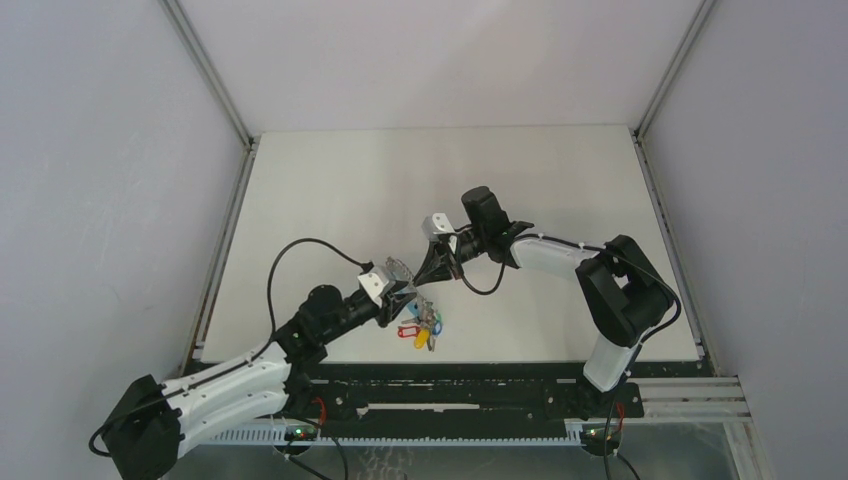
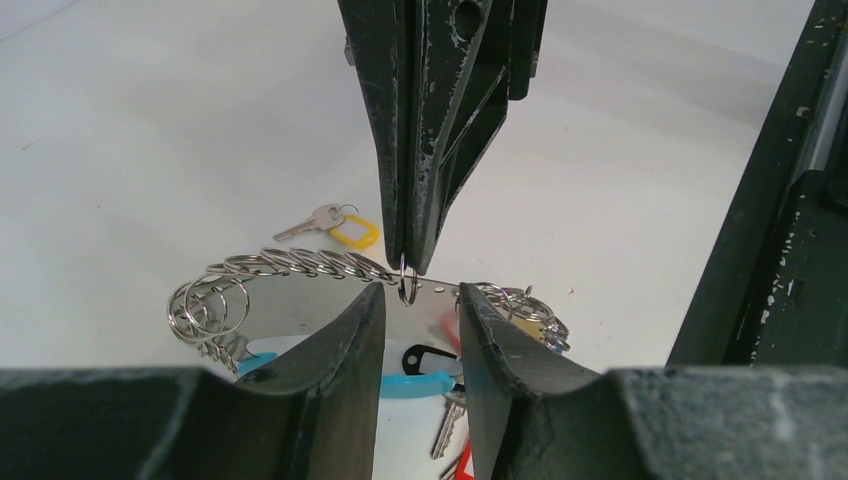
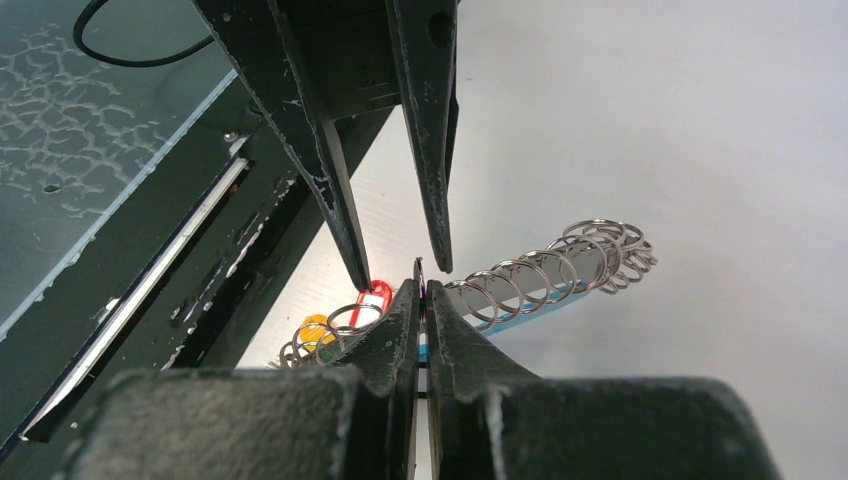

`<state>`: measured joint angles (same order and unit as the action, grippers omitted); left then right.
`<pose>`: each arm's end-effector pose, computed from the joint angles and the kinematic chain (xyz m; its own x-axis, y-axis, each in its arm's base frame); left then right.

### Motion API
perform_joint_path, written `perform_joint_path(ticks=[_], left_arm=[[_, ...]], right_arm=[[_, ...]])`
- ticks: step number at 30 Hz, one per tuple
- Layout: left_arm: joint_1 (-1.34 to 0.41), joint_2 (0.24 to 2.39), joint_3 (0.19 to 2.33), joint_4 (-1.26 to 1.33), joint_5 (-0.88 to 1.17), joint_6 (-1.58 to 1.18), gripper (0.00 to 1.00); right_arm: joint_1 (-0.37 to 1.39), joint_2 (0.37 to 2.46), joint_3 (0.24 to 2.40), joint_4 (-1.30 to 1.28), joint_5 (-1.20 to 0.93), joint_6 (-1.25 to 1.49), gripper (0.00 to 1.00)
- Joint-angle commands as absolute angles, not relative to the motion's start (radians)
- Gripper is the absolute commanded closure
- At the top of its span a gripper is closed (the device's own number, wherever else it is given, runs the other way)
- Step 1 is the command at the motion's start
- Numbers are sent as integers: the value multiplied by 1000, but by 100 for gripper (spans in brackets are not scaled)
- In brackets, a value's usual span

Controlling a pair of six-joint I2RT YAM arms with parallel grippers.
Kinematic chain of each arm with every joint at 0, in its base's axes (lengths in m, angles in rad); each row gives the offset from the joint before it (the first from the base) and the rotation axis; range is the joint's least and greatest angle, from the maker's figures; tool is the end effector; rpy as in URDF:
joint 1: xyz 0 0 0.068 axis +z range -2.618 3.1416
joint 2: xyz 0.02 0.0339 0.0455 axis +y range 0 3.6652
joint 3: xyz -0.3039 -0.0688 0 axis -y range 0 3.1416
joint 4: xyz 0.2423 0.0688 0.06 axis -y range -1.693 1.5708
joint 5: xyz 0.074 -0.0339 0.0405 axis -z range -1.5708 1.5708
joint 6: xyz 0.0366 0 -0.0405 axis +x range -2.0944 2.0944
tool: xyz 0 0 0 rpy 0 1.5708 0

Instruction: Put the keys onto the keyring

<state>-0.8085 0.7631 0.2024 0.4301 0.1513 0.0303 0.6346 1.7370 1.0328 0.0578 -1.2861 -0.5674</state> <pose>0.0973 -0.1099 0.2312 -0.0651 0.1116 -0.9916 0.8205 0.5715 0.0104 0.2699 0.2423 0.2513 0.0120 -0.1786 -0.9839 -0.9214 -0.3842 0.0585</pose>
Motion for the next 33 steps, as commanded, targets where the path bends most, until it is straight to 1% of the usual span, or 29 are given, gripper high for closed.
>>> perform_joint_path(ticks=[1, 10, 18, 21, 24, 29, 30, 33], left_arm=[[-813, 803, 192, 559, 139, 50, 62], [-813, 838, 195, 581, 90, 53, 64], [-813, 857, 187, 610, 104, 51, 66], [-813, 867, 182, 626, 113, 48, 69], [-813, 879, 183, 635, 115, 49, 78], [-813, 871, 178, 643, 122, 55, 97], [-813, 864, 177, 638, 121, 57, 99], [-812, 845, 186, 596, 115, 74, 100]], right_arm=[[632, 1683, 1027, 105, -1311, -553, 100], [632, 1674, 1017, 112, -1317, -549, 100], [634, 1668, 1011, 127, -1326, -535, 100], [634, 1663, 1006, 139, -1330, -527, 100], [634, 1660, 1006, 138, -1332, -525, 100], [631, 1659, 1003, 133, -1331, -525, 100], [630, 1656, 1001, 135, -1329, -523, 100], [626, 1645, 992, 130, -1315, -520, 100]])
